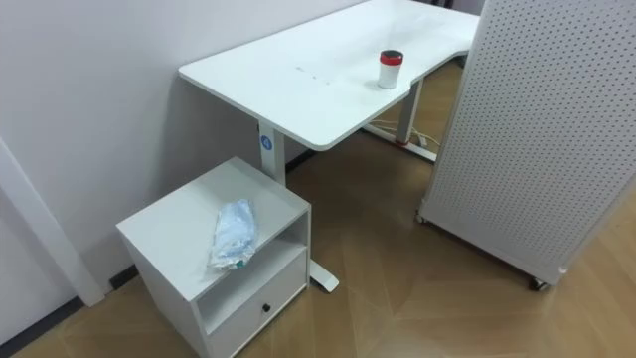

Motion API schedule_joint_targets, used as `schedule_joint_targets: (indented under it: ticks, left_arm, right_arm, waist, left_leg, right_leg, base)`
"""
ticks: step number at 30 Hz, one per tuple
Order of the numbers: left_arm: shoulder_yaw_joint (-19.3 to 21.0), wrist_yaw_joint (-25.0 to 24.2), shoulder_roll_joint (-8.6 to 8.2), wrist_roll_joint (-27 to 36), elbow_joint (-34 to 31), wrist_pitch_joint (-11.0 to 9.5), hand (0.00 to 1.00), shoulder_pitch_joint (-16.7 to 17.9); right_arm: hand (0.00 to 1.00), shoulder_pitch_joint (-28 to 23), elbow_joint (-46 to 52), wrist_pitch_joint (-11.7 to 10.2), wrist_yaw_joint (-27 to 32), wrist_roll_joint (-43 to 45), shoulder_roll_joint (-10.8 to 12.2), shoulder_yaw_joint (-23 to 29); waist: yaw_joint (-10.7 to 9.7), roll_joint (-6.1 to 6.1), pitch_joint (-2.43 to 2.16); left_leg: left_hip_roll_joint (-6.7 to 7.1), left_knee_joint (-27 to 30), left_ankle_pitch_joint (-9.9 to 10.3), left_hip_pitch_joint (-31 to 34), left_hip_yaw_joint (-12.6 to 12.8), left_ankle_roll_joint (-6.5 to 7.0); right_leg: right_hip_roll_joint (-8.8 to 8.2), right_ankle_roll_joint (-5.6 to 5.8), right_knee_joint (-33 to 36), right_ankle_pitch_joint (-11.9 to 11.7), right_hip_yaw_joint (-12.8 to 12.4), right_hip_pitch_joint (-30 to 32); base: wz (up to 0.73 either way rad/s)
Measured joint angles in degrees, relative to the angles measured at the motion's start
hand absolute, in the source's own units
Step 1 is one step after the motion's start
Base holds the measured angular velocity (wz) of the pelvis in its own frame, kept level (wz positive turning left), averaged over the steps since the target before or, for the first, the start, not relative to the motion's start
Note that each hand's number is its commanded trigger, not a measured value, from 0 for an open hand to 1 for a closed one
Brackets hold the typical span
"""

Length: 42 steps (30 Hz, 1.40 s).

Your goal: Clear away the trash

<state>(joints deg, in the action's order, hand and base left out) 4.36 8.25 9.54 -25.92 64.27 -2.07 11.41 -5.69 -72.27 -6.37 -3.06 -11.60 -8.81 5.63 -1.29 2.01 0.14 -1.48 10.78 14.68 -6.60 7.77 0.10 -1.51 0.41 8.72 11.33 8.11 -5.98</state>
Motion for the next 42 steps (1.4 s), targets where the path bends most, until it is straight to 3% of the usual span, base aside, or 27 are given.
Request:
schedule_joint_targets:
  ticks: [18,24,26,29,31,33,35,36,38,40,41,42]
  left_arm:
    - [0.0,0.0,-0.03,0.0,0.1,0.0,0.00,1.0]
    - [0.0,-0.2,-0.02,0.2,0.2,0.6,0.00,0.5]
    - [0.0,-0.2,-0.01,0.4,0.4,0.8,0.00,0.4]
    - [1.8,-1.0,0.06,0.5,2.8,1.5,0.00,-0.6]
    - [3.2,-2.5,0.12,0.5,2.6,2.4,0.00,-0.8]
    - [3.0,-3.1,0.04,0.6,2.7,2.9,0.00,-0.6]
    - [2.2,-3.1,0.03,0.7,2.8,3.4,0.00,-0.1]
    - [2.2,-3.4,-0.10,0.7,2.7,3.4,0.00,0.3]
    - [2.0,-3.5,-0.29,0.8,2.7,3.3,0.00,0.4]
    - [1.9,-3.5,-0.31,0.7,2.6,3.4,0.00,1.1]
    - [1.9,-3.5,-0.31,0.7,2.6,3.4,0.00,1.3]
    - [2.0,-3.5,-0.27,0.7,2.6,3.4,0.00,1.8]
  right_arm:
    - [1.00,0.0,0.1,0.0,-0.2,-0.4,0.0,0.0]
    - [1.00,0.2,0.5,0.3,-0.2,-0.6,-0.1,-1.5]
    - [1.00,0.6,0.6,0.7,-0.5,-0.6,-0.1,-2.8]
    - [1.00,1.8,0.4,1.5,-2.1,-0.1,-0.1,-3.2]
    - [1.00,2.3,0.4,2.4,-2.5,0.5,-0.4,-3.2]
    - [1.00,2.1,0.4,2.7,-2.7,-0.3,-0.7,-3.3]
    - [1.00,1.0,0.6,2.7,-2.5,-2.2,-0.9,-3.2]
    - [1.00,0.3,0.6,2.7,-2.3,-2.6,-1.0,-2.7]
    - [1.00,0.0,0.7,2.7,-1.8,-3.3,-1.5,-2.1]
    - [1.00,-0.1,0.4,2.7,-1.9,-4.8,-2.2,-2.3]
    - [1.00,-0.1,0.5,2.7,-1.9,-4.8,-2.4,-2.4]
    - [1.00,-0.2,0.5,2.7,-1.9,-4.8,-2.5,-2.7]
  waist:
    - [0.1,-0.48,-0.06]
    - [0.3,-0.50,0.13]
    - [0.4,-0.37,0.23]
    - [1.4,-0.26,0.35]
    - [1.6,-0.13,0.52]
    - [1.6,-0.93,0.45]
    - [1.3,-0.81,0.44]
    - [1.3,-0.43,0.52]
    - [1.1,-0.51,0.55]
    - [2.2,-0.18,0.49]
    - [2.4,-0.20,0.42]
    - [3.1,-0.53,0.36]
  left_leg:
    - [-0.05,0.1,0.0,0.0,0.0,0.00]
    - [-0.78,1.3,0.1,0.5,0.2,-0.08]
    - [-1.17,3.8,0.3,1.6,0.6,-0.39]
    - [-2.83,11.7,1.7,5.4,1.3,-1.36]
    - [-4.58,23.4,1.8,11.2,1.1,-1.51]
    - [-6.48,30.4,1.5,14.1,0.0,-1.53]
    - [-7.22,34.5,0.4,15.3,-1.0,-1.50]
    - [-7.07,36.5,-0.2,16.1,-1.9,-1.60]
    - [-5.61,34.7,0.9,18.8,-1.8,-0.85]
    - [-2.23,24.7,0.5,22.2,-1.8,-1.09]
    - [-1.66,21.6,-0.2,22.9,-1.9,-1.62]
    - [-1.35,15.8,-3.7,24.3,-2.0,-1.28]
  right_leg:
    - [-0.01,0.00,0.0,0.0,0.0,0.0]
    - [0.17,-0.05,0.7,0.0,0.0,0.2]
    - [0.27,-0.45,2.1,0.3,0.2,0.9]
    - [0.79,-1.65,5.2,1.5,1.5,3.1]
    - [1.30,-3.05,7.0,2.7,2.3,4.3]
    - [2.21,-3.82,8.4,4.3,2.8,3.8]
    - [2.74,-4.41,9.5,5.7,3.3,2.5]
    - [2.87,-4.79,10.5,6.6,2.9,1.7]
    - [2.66,-5.29,11.5,7.6,2.4,1.8]
    - [1.33,-5.13,11.6,8.1,1.5,1.9]
    - [1.14,-5.07,11.4,8.3,1.6,1.8]
    - [1.05,-4.97,11.0,8.7,1.5,1.6]
  base:
    - [0.00]
    - [-0.01]
    - [-0.12]
    - [-0.37]
    - [-0.20]
    - [0.08]
    - [0.29]
    - [0.35]
    - [0.32]
    - [-0.02]
    - [-0.24]
    - [-0.23]
